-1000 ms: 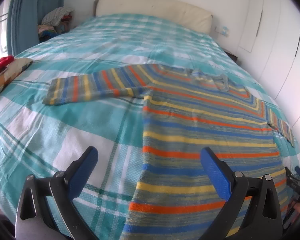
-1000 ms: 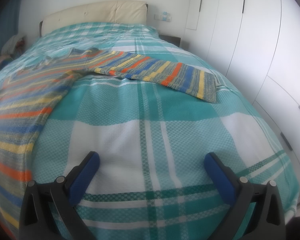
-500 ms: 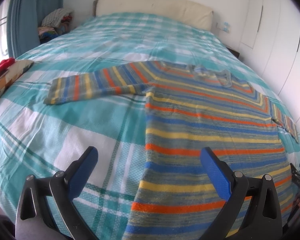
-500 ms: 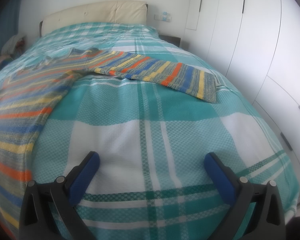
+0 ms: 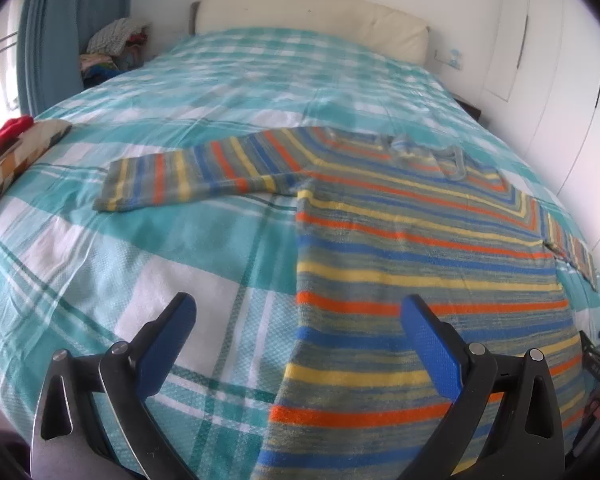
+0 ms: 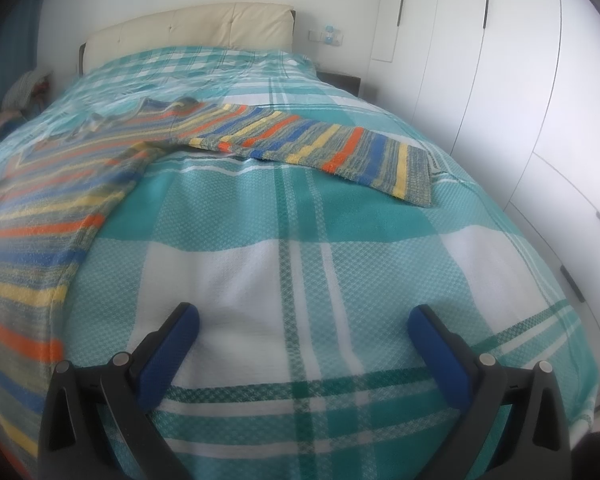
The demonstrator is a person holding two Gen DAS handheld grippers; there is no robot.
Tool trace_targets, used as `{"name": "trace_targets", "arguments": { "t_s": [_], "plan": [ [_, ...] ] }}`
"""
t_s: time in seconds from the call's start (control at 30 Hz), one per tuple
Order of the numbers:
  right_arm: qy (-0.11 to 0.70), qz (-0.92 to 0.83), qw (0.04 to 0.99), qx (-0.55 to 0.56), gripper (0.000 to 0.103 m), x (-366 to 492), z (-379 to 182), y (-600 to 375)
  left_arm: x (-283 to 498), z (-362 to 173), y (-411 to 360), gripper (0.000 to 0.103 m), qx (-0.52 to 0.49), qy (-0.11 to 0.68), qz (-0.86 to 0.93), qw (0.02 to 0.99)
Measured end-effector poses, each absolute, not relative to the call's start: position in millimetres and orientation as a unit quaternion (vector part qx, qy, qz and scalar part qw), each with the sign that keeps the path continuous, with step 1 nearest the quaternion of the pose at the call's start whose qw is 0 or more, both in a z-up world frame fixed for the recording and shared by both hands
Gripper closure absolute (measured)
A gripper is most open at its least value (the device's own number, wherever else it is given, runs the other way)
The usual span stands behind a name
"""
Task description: Fold small clothes
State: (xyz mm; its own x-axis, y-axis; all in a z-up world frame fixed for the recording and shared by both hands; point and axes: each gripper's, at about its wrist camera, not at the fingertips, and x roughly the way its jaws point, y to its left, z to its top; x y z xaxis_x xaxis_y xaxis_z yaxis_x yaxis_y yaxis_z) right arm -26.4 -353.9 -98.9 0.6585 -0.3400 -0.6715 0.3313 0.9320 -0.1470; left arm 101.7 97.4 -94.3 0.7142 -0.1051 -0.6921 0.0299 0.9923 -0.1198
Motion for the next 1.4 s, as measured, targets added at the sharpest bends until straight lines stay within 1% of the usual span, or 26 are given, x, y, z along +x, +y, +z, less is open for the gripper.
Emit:
{"name": "trace_targets", "arguments": {
  "t_s": [0.3, 0.5, 0.63, 0.77, 0.83, 0.9, 0.93, 0.97, 1.0, 1.03, 1.07, 1.1, 1.13, 1.2, 1.23, 1.3, 1.33, 1.4],
  "plan": [
    [0.376, -0.174, 0.91, 0.001, 0.0, -27.0, -97.3, -356.7, 101.7, -91.4, 101.9, 0.001, -0.049, 0.376, -0.028, 0.925],
    [0.385, -0.133, 0.913, 0.033, 0.001, -33.9, -80.0, -367.1, 95.9, -84.1, 101.5, 0.001, -0.036, 0.36, -0.023, 0.932],
    [0.336, -0.117, 0.931, 0.087, 0.001, -34.3, -32.2, -407.6, 95.7, -83.2, 107.0, 0.001, -0.044, 0.361, -0.021, 0.931],
    [0.291, -0.11, 0.932, 0.187, 0.001, -21.9, 17.0, -485.4, 97.4, -82.7, 107.9, 0.001, -0.058, 0.364, -0.029, 0.929],
    [0.313, -0.11, 0.913, 0.237, 0.001, -6.2, 18.6, -520.5, 97.4, -82.8, 104.3, 0.001, -0.051, 0.363, -0.027, 0.93],
    [0.353, -0.09, 0.887, 0.283, 0.001, 13.3, 5.8, -544.7, 96.4, -83.0, 99.9, 0.001, -0.042, 0.361, -0.026, 0.931],
    [0.37, -0.078, 0.876, 0.301, 0.005, 20.8, -2.5, -551.0, 95.5, -83.3, 98.0, 0.001, -0.036, 0.36, -0.025, 0.932],
    [0.389, -0.068, 0.86, 0.323, 0.013, 31.1, -14.3, -558.1, 94.8, -83.6, 96.3, 0.001, -0.031, 0.359, -0.024, 0.933],
    [0.399, -0.066, 0.851, 0.334, 0.017, 34.3, -22.9, -560.3, 94.2, -84.0, 95.0, 0.001, -0.026, 0.358, -0.023, 0.933],
    [0.408, -0.067, 0.842, 0.348, 0.026, 39.5, -32.4, -563.0, 93.8, -84.6, 94.0, 0.001, -0.021, 0.358, -0.021, 0.933],
    [0.415, -0.067, 0.833, 0.361, 0.033, 45.7, -41.2, -565.2, 93.5, -85.2, 93.9, 0.001, -0.018, 0.359, -0.019, 0.933],
    [0.423, -0.068, 0.825, 0.367, 0.036, 50.6, -48.8, -566.6, 93.9, -86.1, 94.4, 0.001, -0.018, 0.36, -0.018, 0.933],
    [0.432, -0.072, 0.819, 0.371, 0.041, 55.6, -55.6, -567.6, 94.9, -86.5, 95.2, 0.001, -0.019, 0.362, -0.016, 0.932],
    [0.438, -0.078, 0.813, 0.375, 0.047, 65.8, -64.4, -570.7, 96.6, -87.7, 98.4, 0.001, -0.024, 0.366, -0.014, 0.93],
    [0.442, -0.08, 0.812, 0.373, 0.053, 70.6, -67.4, -571.8, 97.4, -88.2, 99.8, 0.001, -0.028, 0.368, -0.013, 0.929],
    [0.454, -0.082, 0.808, 0.366, 0.056, 79.1, -73.6, -573.5, 99.7, -89.5, 102.9, 0.001, -0.038, 0.374, -0.014, 0.927],
    [0.464, -0.083, 0.805, 0.361, 0.06, 83.1, -77.7, -573.3, 100.4, -90.1, 103.8, 0.001, -0.042, 0.376, -0.014, 0.925],
    [0.476, -0.092, 0.801, 0.352, 0.074, 86.8, -83.9, -574.5, 101.6, -90.6, 104.8, 0.001, -0.048, 0.381, -0.016, 0.923]
  ]
}}
